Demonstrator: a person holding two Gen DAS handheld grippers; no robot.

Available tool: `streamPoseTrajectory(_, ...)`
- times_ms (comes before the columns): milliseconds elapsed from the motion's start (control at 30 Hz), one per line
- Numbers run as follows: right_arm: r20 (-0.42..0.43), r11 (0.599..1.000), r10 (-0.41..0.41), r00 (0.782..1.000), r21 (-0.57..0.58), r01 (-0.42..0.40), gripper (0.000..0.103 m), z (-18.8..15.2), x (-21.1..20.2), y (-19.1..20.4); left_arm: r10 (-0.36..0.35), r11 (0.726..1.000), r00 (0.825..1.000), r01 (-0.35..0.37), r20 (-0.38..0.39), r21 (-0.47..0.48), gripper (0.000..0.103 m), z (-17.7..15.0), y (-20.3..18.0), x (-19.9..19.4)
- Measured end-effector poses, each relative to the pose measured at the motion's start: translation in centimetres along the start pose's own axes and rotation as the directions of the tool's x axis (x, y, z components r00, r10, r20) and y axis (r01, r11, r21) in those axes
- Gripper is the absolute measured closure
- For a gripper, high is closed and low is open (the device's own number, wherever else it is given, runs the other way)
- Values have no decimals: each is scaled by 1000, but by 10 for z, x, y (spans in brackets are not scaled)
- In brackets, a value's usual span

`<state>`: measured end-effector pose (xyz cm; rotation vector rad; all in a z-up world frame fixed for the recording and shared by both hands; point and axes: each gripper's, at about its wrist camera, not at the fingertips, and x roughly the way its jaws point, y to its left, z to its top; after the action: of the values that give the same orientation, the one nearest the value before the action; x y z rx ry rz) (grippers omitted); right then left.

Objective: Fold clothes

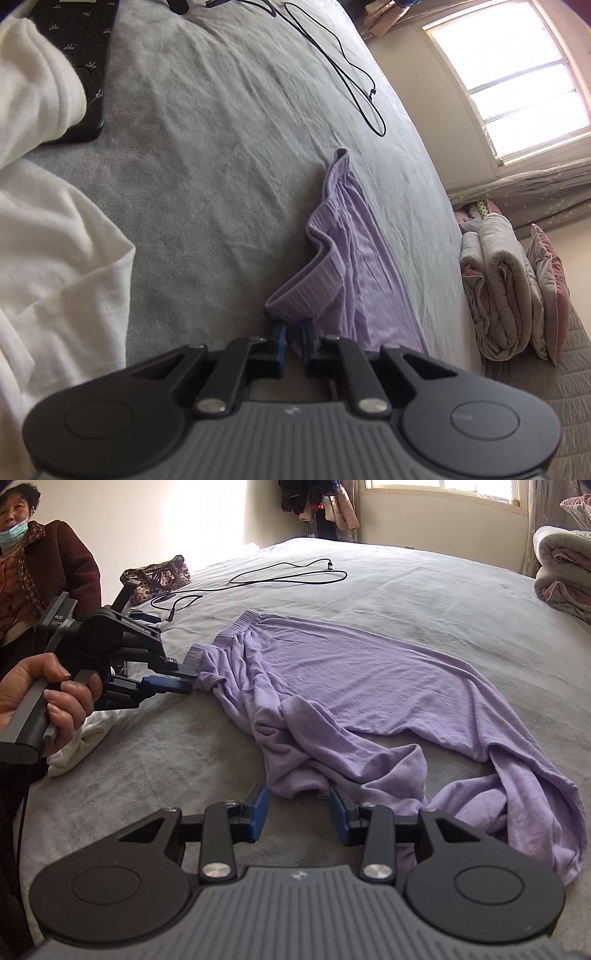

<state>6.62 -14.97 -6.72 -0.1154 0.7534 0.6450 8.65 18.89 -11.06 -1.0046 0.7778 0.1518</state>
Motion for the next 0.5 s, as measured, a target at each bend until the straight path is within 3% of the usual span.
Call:
streamPoseTrajectory(300, -5, 999, -55, 999, 0, 54, 61, 6, 2, 8, 85, 994, 989, -92, 124, 55, 103, 13, 5, -37)
streamPoseTrajectory(400, -8, 997, -71, 997, -3, 71, 61, 9, 1, 11, 49, 998, 995, -52, 89, 24, 103, 16, 11, -38)
streamPoseTrajectory(500, -5, 998, -58, 998, 7, 58, 61, 10, 0, 13, -8, 1000, 999, 9, 39, -24, 95, 16, 17, -34)
